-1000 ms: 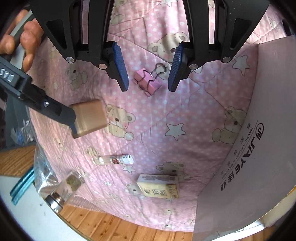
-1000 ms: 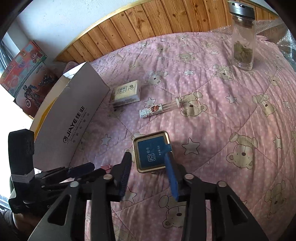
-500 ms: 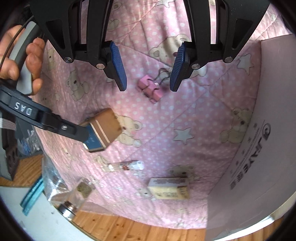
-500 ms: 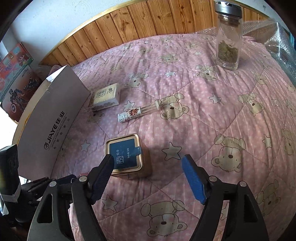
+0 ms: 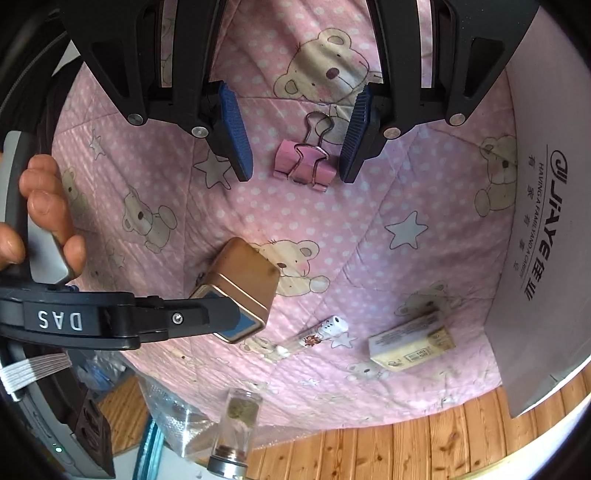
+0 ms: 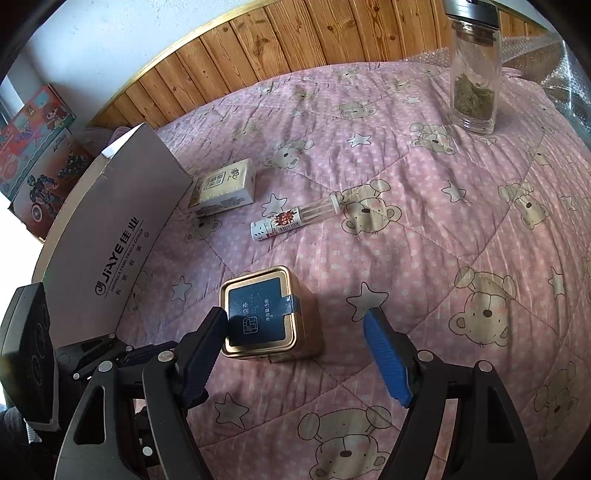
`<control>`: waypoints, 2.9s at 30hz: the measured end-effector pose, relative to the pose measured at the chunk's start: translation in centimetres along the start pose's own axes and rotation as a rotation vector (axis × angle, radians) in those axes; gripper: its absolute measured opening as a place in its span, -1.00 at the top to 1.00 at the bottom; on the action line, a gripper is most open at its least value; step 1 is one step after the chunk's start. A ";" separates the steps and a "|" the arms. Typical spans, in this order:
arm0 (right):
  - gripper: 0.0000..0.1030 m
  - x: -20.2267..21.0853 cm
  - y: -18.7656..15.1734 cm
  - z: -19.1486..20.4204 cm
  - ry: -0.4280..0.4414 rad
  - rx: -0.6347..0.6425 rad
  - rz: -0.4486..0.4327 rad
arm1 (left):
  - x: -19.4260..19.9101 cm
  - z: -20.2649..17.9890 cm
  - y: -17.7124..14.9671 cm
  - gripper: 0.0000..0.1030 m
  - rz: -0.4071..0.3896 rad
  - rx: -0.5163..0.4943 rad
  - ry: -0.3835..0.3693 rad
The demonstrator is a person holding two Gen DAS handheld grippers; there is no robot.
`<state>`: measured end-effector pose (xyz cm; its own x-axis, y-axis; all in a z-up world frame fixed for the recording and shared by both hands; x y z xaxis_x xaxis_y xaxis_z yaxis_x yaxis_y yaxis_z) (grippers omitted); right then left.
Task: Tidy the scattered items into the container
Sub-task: 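Grasp the gold square tin with the right tool while the left tool grasps the pink binder clips, then lift the tin and binder clips and carry them over the white box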
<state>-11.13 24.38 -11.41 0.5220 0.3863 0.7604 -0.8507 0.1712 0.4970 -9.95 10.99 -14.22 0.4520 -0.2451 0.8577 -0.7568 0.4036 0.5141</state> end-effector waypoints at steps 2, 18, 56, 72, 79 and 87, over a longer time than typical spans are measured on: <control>-0.49 0.3 0.2 0.6 -0.001 0.028 -0.022 | 0.1 0.4 0.2 0.00 0.001 0.025 -0.006; -0.05 -2.4 -1.1 1.3 -0.083 0.138 0.051 | 0.2 0.1 -0.6 0.04 -0.048 -0.015 -0.011; 0.02 1.1 -2.4 3.6 0.046 0.060 -0.011 | 10.7 -0.2 -1.1 0.33 -0.149 0.187 0.018; 0.02 3.1 -6.6 8.1 0.085 0.058 -0.012 | 14.3 0.4 -1.4 0.33 -0.200 0.237 0.003; 0.01 4.5 -6.4 10.1 0.098 0.076 -0.035 | 16.7 2.2 -1.0 0.33 -0.236 0.302 -0.017; 0.01 6.1 -5.0 13.6 0.124 0.129 -0.069 | 19.3 4.5 -1.2 0.33 -0.280 0.371 -0.035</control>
<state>-2.81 13.58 -3.56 0.5604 0.4879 0.6693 -0.7940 0.0867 0.6017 -2.49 1.83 1.68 0.6518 -0.3316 0.6820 -0.7285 -0.0236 0.6847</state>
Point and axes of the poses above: each gripper's, at about its wrist camera, not at the fingertips, and x roughly against the way its jaws point, z to its left, y to its top, the point moved 5 cm from there along -x, roughly the way its jaws point, and after that the axes turned 10 degrees about y, right-handed, at the moved point
